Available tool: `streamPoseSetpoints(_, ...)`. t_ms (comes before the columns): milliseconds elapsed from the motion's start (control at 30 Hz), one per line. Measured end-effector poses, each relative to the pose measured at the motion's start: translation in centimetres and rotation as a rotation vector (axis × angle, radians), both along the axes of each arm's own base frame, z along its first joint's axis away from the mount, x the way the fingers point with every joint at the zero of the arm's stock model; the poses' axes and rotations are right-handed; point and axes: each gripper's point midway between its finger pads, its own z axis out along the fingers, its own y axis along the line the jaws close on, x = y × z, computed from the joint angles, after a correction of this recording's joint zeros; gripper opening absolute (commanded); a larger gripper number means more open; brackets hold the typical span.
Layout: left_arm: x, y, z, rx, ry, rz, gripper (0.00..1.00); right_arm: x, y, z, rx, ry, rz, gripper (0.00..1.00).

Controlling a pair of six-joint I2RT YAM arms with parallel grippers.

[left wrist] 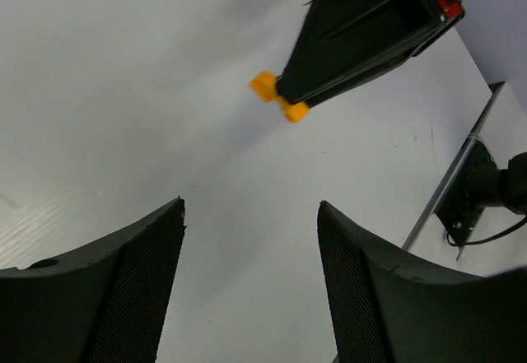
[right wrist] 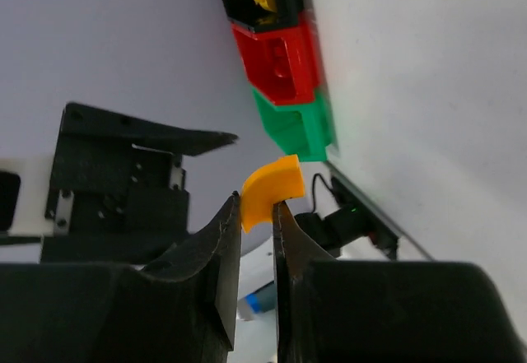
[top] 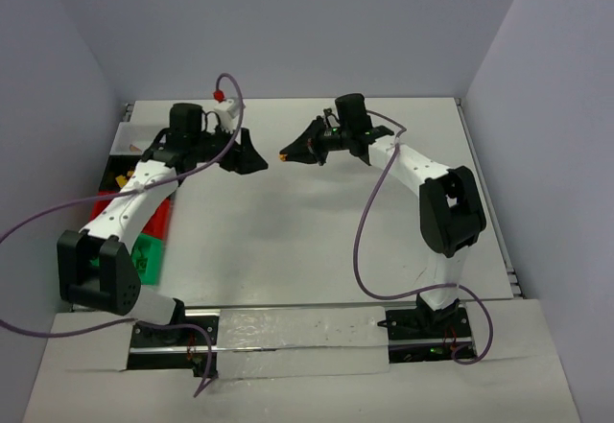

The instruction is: Sort the legos into containers by color

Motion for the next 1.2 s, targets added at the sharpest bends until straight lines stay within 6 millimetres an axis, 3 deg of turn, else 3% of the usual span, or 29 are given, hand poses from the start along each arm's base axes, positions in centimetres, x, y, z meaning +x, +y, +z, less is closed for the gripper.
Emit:
streamPoseSetpoints(100, -0.2, -2.7, -0.5, -0.009, 0.038, -0.046, 0.65, -0.2, 0.3, -0.1, 0.022, 0.073, -0.024, 0.0)
streamPoseSetpoints(233, -0.1, -4.4, -0.6, -0.03, 0.073, -0.056, 0.63, -0.6, 0.5, -0.3, 0.035, 0.129, -0.037, 0.0)
streamPoseSetpoints(400, 0.1, -5.5, -0.2, -0.045, 0.081, -0.053, 0.59, -0.6, 0.7, -0.1, 0.053, 0.151, -0.04, 0.0)
streamPoseSetpoints(733, 1.6, -6.4, -0.6, -0.045, 0.107, -0.003, 0.4, -0.5, 0.7, 0.1, 0.068, 0.165, -0.046, 0.0)
streamPoseSetpoints(933, 1.8, -6.4, -0.9, -0.033, 0.112, 0.016, 0.23, -0.2, 0.5, 0.0, 0.084, 0.186, -0.068, 0.0)
streamPoseSetpoints(1033, 2.0, -6.2, -1.0, -0.027, 0.111, 0.029, 0.01, 0.1, 0.5, 0.0, 0.095, 0.182, -0.082, 0.0)
streamPoseSetpoints(1067, 2.1, -6.2, -1.0, -0.025, 0.11, 0.033, 0.0, 0.2, 0.6, 0.0, 0.101, 0.183, -0.088, 0.01)
streamPoseSetpoints(1133, 2.1, -6.1, -1.1, -0.021, 0.109, 0.039, 0.0, 0.3, 0.6, -0.1, 0.113, 0.185, -0.093, 0.09)
streamPoseSetpoints(1200, 2.2, -6.1, -1.1, -0.017, 0.107, 0.045, 0.0, 0.3, 0.7, -0.1, 0.125, 0.189, -0.099, 0.35)
